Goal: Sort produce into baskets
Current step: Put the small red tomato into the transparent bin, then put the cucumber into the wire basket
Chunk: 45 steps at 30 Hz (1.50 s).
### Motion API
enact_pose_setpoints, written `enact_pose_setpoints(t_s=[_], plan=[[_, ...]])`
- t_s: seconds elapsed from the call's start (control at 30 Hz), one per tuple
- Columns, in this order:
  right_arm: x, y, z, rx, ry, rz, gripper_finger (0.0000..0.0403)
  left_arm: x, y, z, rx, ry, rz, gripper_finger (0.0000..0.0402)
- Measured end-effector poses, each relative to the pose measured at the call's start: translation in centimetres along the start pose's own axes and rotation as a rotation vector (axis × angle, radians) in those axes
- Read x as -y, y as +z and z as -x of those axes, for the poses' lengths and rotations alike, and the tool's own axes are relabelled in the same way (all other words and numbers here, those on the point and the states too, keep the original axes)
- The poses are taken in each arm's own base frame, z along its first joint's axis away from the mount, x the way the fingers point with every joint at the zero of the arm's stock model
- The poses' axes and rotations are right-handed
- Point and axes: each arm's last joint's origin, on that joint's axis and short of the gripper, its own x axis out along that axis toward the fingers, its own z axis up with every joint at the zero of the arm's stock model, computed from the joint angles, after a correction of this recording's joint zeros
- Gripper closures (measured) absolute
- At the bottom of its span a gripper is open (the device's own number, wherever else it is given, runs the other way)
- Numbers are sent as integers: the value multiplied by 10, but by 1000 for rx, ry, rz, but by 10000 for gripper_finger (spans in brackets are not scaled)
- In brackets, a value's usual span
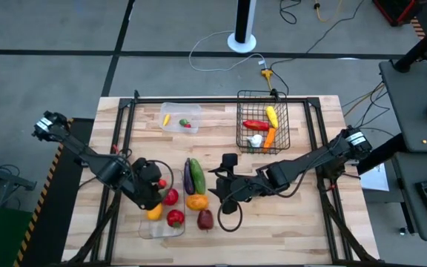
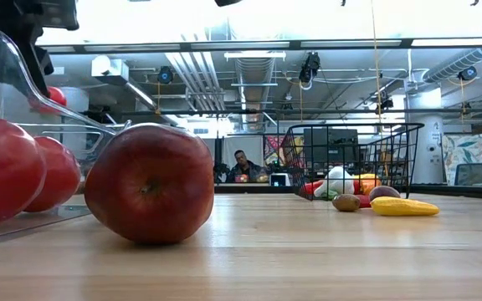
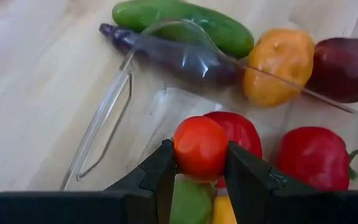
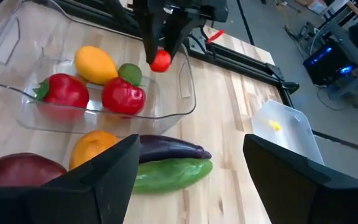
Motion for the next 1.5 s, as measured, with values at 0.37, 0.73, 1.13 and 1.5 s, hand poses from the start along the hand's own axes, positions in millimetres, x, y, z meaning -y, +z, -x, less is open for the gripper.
enact_pose_setpoints(t_s=[0.37, 0.73, 1.13, 1.5], plan=[[7, -2, -4, -18, -8, -139, 101, 3, -4, -7, -61, 25, -25, 269], [15, -8, -9, -60, -31, -292, 107, 2, -6, -9, -96, 33, -36, 209], [27, -11, -17, -72, -23, -514, 113, 10, 5, 3, -53, -9, -138, 195], [37, -32, -54, -170, -76, -708, 120, 14, 22, 20, 136, 50, -317, 196]])
